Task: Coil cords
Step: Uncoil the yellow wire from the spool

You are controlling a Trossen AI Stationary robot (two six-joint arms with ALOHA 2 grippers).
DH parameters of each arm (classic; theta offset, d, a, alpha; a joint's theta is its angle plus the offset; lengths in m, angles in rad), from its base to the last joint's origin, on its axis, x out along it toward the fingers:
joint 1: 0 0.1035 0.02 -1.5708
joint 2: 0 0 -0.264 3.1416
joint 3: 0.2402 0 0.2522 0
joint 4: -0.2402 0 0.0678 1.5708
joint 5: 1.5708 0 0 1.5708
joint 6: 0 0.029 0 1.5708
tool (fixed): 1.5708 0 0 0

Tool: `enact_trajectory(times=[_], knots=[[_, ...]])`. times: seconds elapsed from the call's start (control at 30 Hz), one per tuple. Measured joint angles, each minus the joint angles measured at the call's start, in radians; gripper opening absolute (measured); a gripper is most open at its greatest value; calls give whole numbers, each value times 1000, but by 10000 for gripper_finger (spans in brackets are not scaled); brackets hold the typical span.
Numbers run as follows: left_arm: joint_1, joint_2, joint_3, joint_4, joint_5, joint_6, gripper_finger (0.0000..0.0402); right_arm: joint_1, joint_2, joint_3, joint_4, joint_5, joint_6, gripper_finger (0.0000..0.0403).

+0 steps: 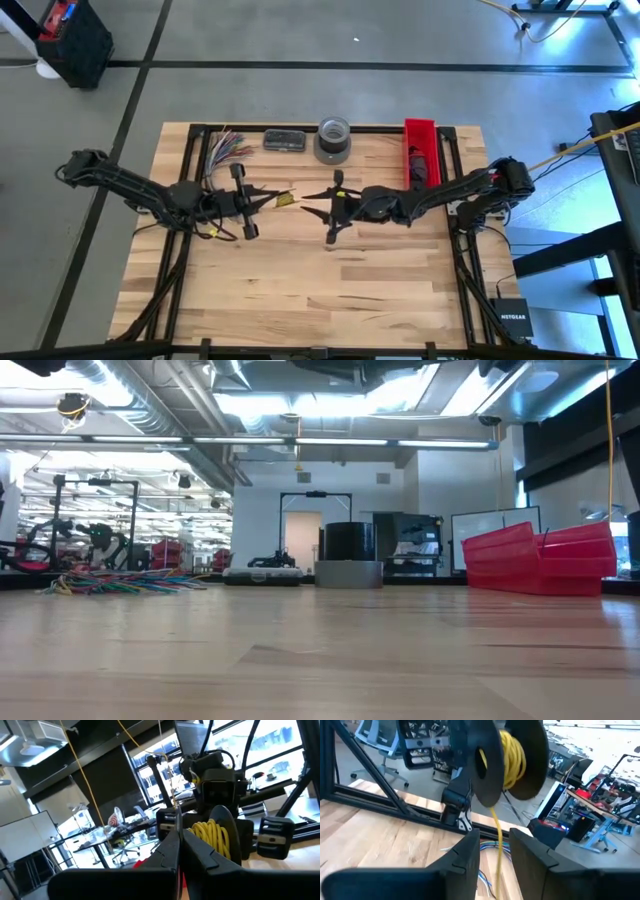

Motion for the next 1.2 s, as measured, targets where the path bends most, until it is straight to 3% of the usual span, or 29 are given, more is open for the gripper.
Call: enact_trajectory(times=[0.27, 0.63, 0.9, 1.2], knots=[[0, 0, 0, -5, 11, 0, 5, -15, 6, 1, 3, -9, -1, 105], [1, 0, 0, -9, 11, 3, 3, -21, 9, 1, 0, -20, -38, 7], [1, 0, 0, -13, 9, -1, 8, -17, 7, 2, -46, -3, -46, 4], [1, 3, -1, -27, 5, -2, 7, 24, -2, 5, -174, 170, -46, 2]])
